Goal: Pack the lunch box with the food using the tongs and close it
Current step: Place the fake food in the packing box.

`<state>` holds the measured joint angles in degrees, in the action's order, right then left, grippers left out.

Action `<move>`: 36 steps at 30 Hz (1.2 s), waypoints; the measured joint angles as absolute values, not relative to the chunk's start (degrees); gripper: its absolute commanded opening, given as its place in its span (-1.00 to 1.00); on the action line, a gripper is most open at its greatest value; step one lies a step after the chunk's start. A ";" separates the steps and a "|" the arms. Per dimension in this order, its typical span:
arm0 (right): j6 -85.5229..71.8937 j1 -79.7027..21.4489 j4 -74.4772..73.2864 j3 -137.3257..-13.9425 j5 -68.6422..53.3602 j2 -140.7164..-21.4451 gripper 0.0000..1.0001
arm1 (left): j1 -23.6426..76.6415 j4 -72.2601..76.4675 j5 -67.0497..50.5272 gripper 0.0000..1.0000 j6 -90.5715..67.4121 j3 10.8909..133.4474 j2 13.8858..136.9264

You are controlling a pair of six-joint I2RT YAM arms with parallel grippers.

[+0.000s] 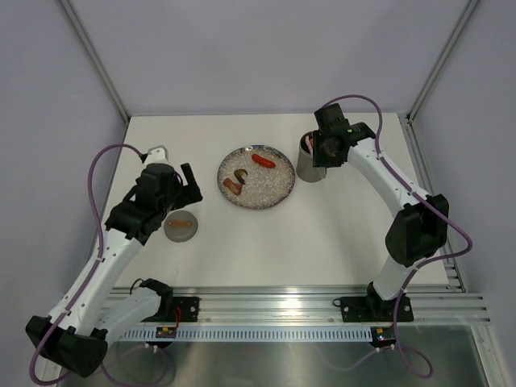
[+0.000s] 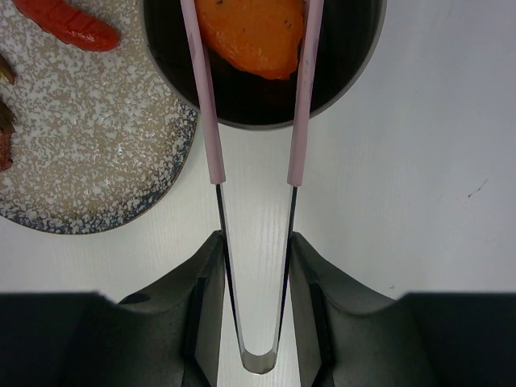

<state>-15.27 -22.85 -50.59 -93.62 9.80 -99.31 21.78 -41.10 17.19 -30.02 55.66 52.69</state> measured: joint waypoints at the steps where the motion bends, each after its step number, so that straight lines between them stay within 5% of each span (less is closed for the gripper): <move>1: -15.25 -22.85 -50.59 -93.62 9.80 -99.31 -0.31 | 21.78 -41.10 17.19 0.98 -30.02 55.66 52.66; 36: -15.18 -22.85 -50.89 -94.61 9.85 -99.31 -0.09 | 21.78 -41.10 17.19 0.98 -30.04 55.66 52.99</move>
